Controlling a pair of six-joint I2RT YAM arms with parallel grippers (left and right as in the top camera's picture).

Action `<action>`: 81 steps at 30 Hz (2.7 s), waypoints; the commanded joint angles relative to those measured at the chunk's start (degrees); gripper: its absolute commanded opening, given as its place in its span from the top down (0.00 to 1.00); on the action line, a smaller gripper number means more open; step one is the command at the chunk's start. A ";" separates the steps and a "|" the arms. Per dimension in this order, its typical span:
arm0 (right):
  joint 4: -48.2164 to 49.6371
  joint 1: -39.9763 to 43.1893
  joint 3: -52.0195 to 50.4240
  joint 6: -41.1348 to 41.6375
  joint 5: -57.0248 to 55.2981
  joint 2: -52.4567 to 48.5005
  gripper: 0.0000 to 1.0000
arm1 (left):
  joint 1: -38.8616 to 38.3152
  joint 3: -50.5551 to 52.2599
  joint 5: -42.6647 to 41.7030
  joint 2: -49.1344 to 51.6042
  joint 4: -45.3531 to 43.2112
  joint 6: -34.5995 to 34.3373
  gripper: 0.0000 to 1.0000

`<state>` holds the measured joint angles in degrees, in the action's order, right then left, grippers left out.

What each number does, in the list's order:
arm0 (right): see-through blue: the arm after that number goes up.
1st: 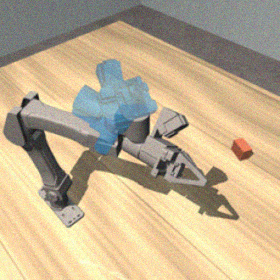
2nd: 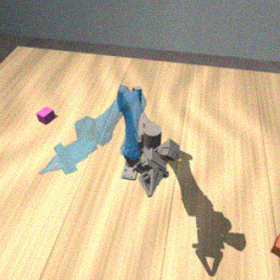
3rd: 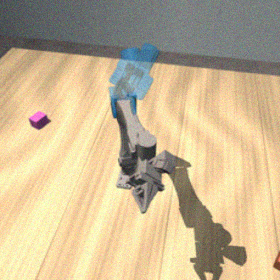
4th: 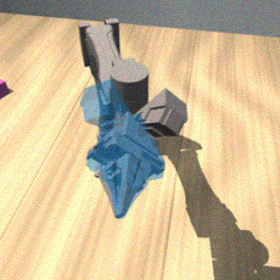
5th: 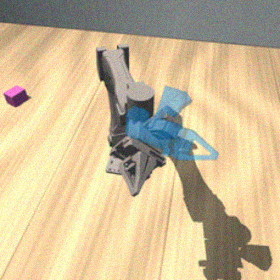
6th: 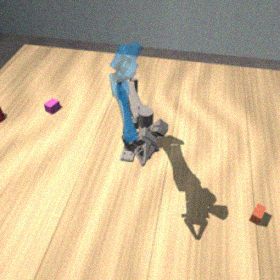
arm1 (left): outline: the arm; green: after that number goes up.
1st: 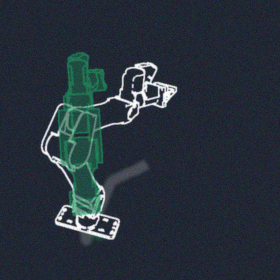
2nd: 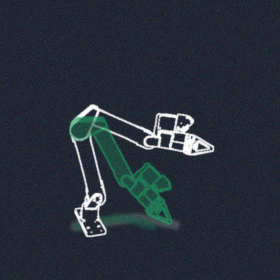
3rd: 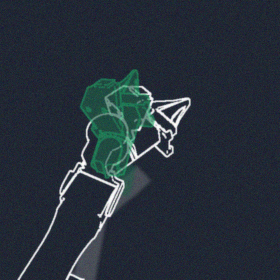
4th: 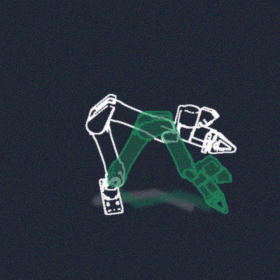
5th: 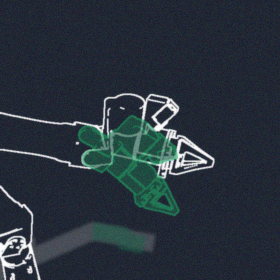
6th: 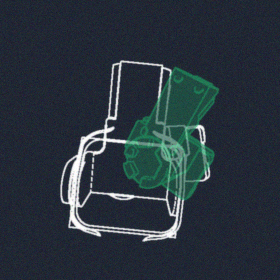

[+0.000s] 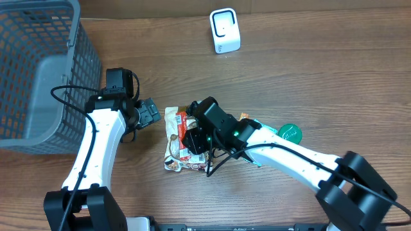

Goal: Scan the item barcode
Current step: 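Move the right gripper over the dried-food bag and lower, then grasp the red stick snacks from the bag with right gripper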

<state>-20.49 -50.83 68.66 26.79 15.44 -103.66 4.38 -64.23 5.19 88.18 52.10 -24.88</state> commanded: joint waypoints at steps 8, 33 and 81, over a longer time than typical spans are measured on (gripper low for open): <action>2.80 -3.82 0.72 -0.02 -9.03 -2.40 0.62 | 0.11 -0.85 0.59 -0.13 -0.04 0.66 0.00; 5.44 -8.41 -0.13 1.75 -18.16 -4.87 0.57 | 0.11 -0.85 0.59 -0.13 -0.04 0.66 0.00; 5.01 -5.84 0.11 1.73 -7.19 -7.91 0.96 | 0.11 -0.85 0.59 -0.13 -0.04 0.66 0.00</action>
<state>-15.92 -57.84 68.66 28.51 4.60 -112.16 4.38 -64.23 5.19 88.18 52.10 -24.88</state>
